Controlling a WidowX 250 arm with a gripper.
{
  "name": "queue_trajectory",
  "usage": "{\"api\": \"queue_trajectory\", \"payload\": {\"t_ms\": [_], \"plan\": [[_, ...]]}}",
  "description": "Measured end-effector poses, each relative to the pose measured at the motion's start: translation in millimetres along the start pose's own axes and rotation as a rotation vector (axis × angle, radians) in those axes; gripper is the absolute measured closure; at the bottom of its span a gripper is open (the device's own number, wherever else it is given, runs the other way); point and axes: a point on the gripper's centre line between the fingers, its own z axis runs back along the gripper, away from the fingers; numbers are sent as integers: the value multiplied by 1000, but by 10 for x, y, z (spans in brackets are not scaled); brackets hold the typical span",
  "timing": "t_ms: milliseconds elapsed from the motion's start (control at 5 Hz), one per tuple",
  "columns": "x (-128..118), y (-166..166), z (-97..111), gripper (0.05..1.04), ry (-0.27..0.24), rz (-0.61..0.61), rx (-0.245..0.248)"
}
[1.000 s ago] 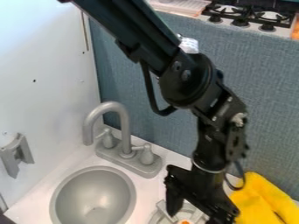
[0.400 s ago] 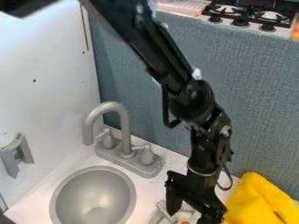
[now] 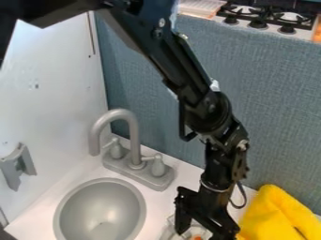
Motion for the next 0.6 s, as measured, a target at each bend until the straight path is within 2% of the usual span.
{"api": "queue_trajectory", "payload": {"t_ms": [200,400,600], "plan": [[-46,42,-163,83,47,14,-22],[-25,32,-236,83,53,22,-30],[43,18,-299,138,34,3,-37]]}}
